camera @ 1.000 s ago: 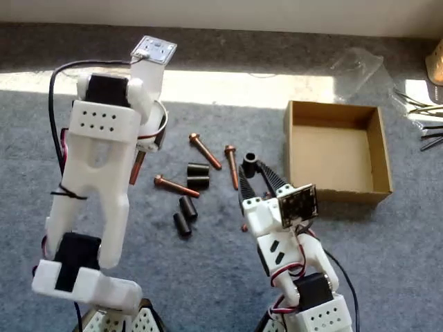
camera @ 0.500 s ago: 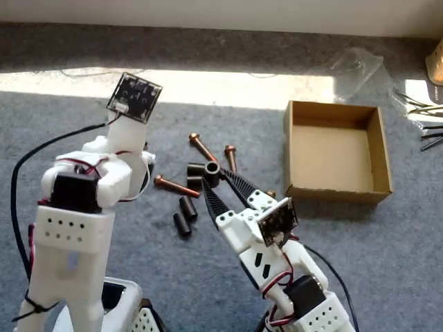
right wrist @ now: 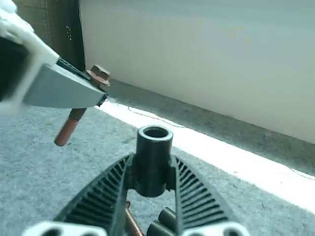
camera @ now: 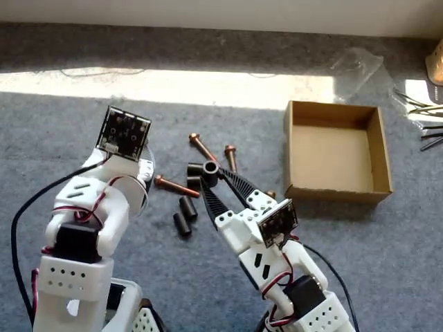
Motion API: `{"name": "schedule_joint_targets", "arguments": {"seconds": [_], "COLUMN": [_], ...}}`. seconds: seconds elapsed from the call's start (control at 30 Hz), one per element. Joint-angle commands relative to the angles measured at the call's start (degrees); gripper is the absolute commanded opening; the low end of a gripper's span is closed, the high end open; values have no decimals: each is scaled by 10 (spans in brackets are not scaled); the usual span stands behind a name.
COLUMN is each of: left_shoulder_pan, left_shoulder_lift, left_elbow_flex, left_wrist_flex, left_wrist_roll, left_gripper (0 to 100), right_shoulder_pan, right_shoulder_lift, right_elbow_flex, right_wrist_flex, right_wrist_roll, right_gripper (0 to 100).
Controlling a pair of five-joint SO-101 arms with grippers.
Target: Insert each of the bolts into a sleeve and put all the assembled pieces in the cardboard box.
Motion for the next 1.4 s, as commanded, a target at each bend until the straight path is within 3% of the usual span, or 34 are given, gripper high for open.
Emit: {"name": "schedule_joint_targets", "arguments": {"seconds": [0.0, 0.1, 0.27, 0.47, 0.7, 0.8, 0.97, 1.2, 1.37], "left_shoulder_pan": [7, 7, 10, 15, 91, 98, 95, 95, 94], "left_shoulder_lift": [-55, -83, -103, -109, -109, -109, -109, -121, -205], "left_elbow_flex": [54, 96, 136, 133, 110, 71, 38, -11, 4], "left_wrist_flex": [-117, -200, -290, -336, -379, -359, -263, -159, -140], "left_wrist_roll": [-2, -1, 2, 65, 68, 70, 139, 139, 138], "left_gripper": [5, 5, 5, 6, 6, 6, 6, 6, 6], "right_shoulder_pan": [7, 27, 54, 51, 51, 53, 53, 54, 54], "right_shoulder_lift": [-4, -4, -7, -8, -8, -8, -8, -8, -8], "right_elbow_flex": [73, 73, 72, 71, 70, 70, 70, 70, 70], "right_wrist_flex": [1, 1, 15, 22, 26, 26, 26, 26, 26], "right_wrist_roll": [32, 65, 26, 4, 4, 5, 6, 6, 6], "right_gripper": [5, 5, 5, 5, 5, 5, 5, 5, 5]}}
